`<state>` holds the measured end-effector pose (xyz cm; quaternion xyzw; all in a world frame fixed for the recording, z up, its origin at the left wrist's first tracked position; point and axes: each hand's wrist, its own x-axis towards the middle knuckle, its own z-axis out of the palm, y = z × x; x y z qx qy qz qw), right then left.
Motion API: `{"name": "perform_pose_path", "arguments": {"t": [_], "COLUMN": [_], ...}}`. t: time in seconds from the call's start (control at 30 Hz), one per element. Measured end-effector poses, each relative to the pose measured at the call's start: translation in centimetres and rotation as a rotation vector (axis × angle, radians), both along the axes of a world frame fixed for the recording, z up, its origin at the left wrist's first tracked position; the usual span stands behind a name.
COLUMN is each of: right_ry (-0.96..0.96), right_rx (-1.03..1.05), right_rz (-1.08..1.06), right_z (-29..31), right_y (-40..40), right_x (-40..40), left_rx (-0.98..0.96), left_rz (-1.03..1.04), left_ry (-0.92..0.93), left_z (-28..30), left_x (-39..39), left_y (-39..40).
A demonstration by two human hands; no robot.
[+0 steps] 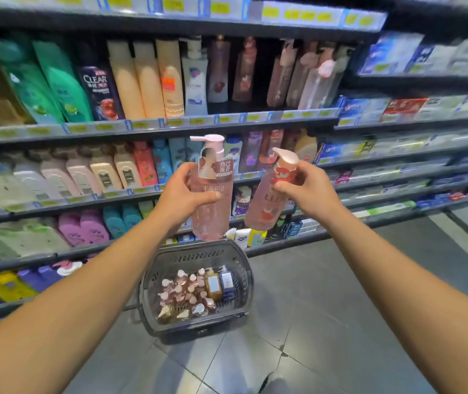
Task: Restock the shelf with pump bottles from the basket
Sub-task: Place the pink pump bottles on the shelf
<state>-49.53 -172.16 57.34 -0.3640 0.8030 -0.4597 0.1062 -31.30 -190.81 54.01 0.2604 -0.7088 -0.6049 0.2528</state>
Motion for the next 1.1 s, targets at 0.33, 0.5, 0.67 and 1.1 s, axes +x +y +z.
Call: {"name": "perform_pose_path", "arguments": {"t": [0.33, 0.5, 0.67, 1.1], "right_ry": [0.074, 0.097, 0.129, 0.158], "right_rx": [-0.037, -0.079, -0.092, -0.166], "right_rz": [0.02, 0.085, 0.099, 0.135], "right_z": [4.4, 5.0, 6.4, 8.2], "right_y": [2.5, 3.6, 4.4, 0.1], "right_x": [-7.2, -13.4, -20.2, -30.8], "left_rx": [-0.087, -0.128, -0.116, -0.073], "left_rz": [0.021, 0.085, 0.171, 0.282], "left_ry": [0.076, 0.091, 0.123, 0.145], "left_z": [4.0, 5.1, 6.4, 7.4], "left_x": [-7.5, -13.0, -17.7, -26.3], "left_y": [2.6, 4.6, 5.9, 4.1]}}
